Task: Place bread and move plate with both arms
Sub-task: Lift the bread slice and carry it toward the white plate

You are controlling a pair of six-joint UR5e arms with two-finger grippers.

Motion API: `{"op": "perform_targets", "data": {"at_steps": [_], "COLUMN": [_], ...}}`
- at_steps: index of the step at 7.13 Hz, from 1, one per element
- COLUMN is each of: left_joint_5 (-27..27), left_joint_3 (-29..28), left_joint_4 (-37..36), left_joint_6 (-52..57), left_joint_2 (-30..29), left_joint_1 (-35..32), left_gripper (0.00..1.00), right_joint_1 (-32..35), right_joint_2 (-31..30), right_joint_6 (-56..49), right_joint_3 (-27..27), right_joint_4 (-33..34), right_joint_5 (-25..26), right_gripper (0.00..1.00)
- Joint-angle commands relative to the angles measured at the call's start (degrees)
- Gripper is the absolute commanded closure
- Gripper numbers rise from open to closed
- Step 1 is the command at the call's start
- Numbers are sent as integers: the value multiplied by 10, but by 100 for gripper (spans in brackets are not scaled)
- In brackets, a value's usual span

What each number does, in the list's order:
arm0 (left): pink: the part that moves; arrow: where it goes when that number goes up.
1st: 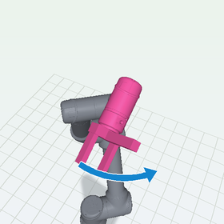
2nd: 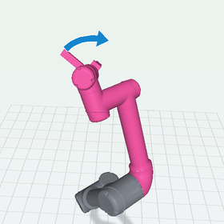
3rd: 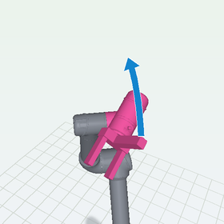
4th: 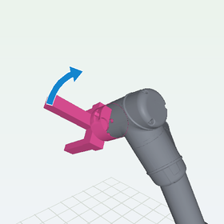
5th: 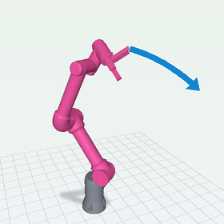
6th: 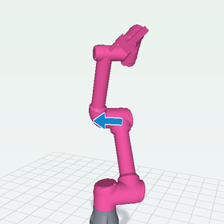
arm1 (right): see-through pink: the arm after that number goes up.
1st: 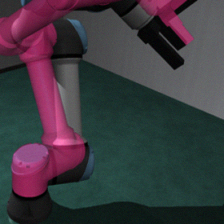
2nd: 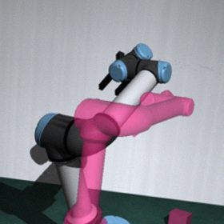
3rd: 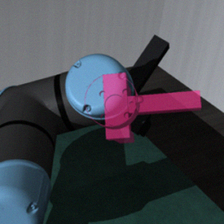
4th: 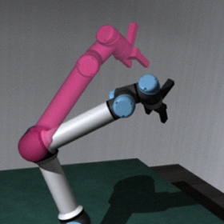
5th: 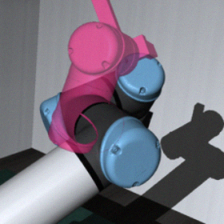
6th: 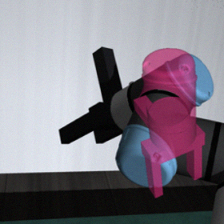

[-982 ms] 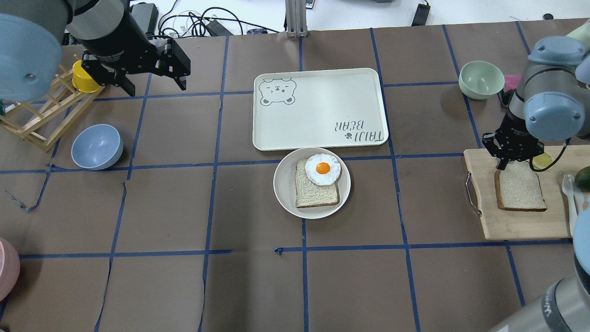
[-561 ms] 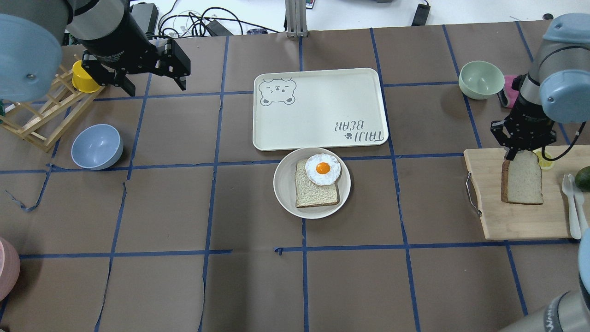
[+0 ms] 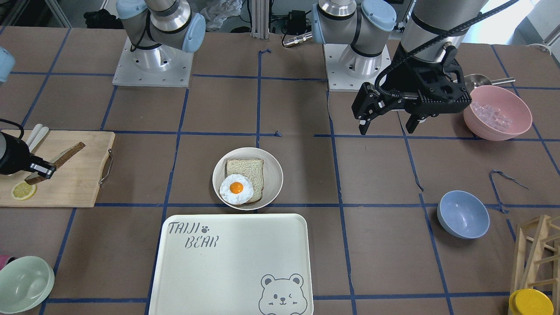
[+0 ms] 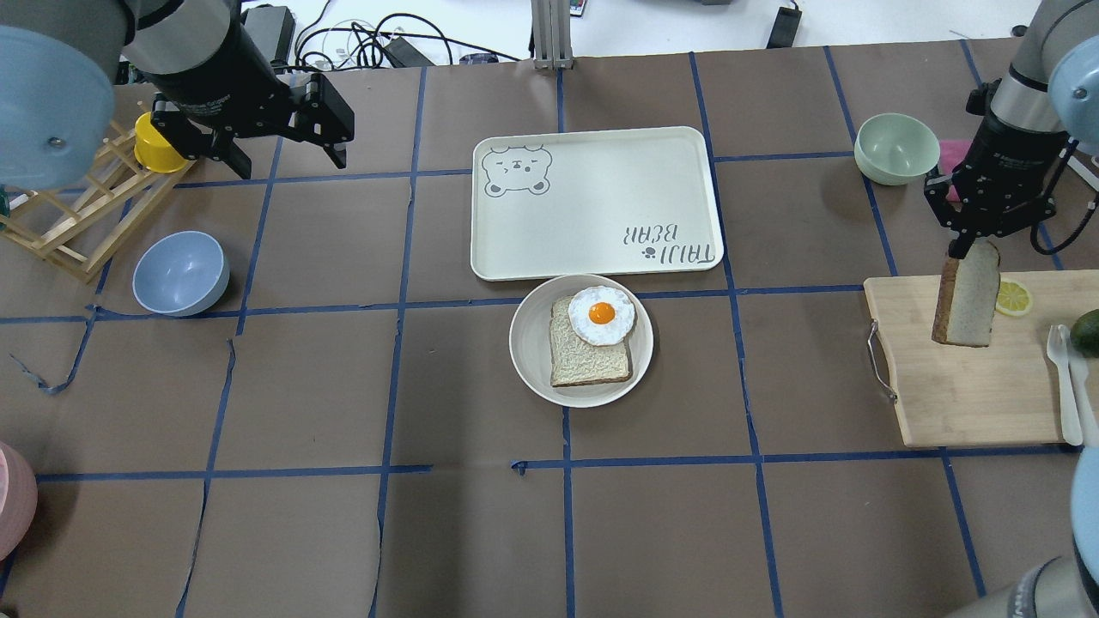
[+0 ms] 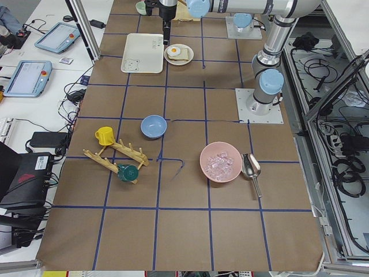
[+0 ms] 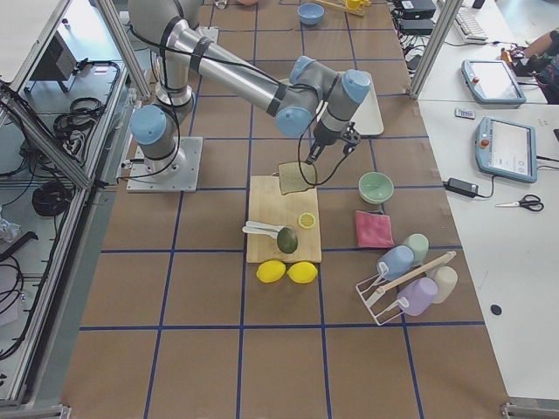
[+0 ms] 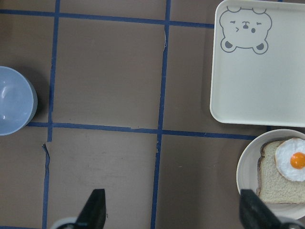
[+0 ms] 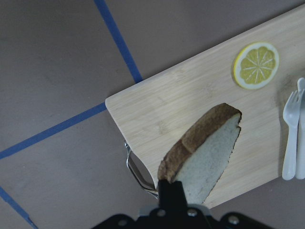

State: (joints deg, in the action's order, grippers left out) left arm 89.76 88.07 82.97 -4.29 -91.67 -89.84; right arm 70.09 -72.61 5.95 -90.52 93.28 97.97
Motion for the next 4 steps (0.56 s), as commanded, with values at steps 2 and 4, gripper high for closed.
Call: {"op": "perform_targets", "data": {"at_steps": [2, 4], "left_joint_5": [0, 0], "left_joint_3": [0, 0], "left_joint_4": [0, 0], "left_joint_6": [1, 1], "left_joint_2": [1, 1], "left_joint_1": [1, 1], "left_gripper": [0, 0], "right_joint_1": [132, 207], "right_joint_2": [-17, -8], "right_joint_6": [139, 241], "right_joint_3": [58, 70], "right_joint_4": [-70, -68], "right_joint_5": [-4, -63], "right_gripper": [100, 100]}}
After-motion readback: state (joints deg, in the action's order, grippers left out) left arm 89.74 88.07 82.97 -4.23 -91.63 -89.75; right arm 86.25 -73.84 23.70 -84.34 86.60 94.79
